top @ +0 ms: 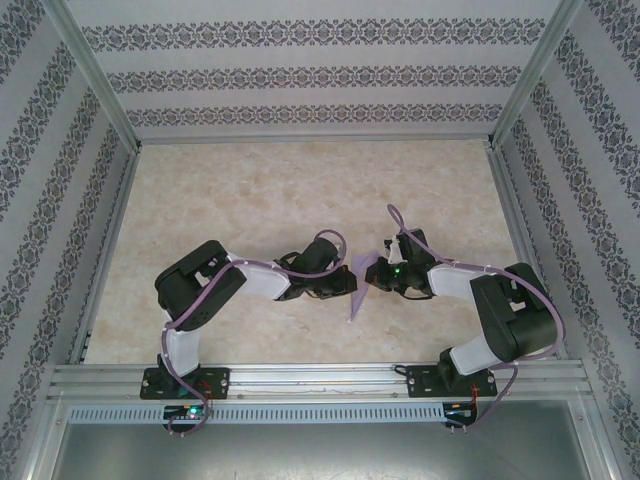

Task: Fold a paper plane with a square sheet of paper (fold left side to right side)

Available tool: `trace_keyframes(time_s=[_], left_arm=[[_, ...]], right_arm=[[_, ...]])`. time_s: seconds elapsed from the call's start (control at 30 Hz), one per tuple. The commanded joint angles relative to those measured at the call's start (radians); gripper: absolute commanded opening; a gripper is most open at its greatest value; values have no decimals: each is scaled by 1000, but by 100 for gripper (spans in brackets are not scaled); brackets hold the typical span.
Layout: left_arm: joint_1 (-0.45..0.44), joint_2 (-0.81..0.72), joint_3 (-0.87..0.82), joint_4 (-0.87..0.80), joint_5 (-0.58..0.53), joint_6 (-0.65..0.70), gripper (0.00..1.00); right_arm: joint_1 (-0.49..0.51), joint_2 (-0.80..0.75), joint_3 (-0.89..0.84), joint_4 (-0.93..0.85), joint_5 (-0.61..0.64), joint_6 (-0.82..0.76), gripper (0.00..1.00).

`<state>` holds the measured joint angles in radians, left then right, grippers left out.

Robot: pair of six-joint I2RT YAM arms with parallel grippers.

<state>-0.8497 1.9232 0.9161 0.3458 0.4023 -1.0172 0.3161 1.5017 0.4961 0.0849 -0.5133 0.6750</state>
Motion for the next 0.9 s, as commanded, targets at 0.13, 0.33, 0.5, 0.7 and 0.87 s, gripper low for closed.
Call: trace_keyframes(time_s=[0.13,0.33,0.5,0.7,0.87], left_arm=[[-5,-176,-21,-205,-100,92,18],[-29,-229,41,-287,-8,127,11],[-82,-159,119,-284,62,112,8],[-92,-92,112,-256,48,91,8],[-91,-78,94,-258,18,85,8]], right_arm=[[-3,36,-45,-74,61,-3,0],[-3,34,-47,-74,61,-5,0],[-2,36,-47,-74,63,-5,0],[-1,35,-47,-76,62,-5,0],[-2,35,-46,-79,61,-6,0]])
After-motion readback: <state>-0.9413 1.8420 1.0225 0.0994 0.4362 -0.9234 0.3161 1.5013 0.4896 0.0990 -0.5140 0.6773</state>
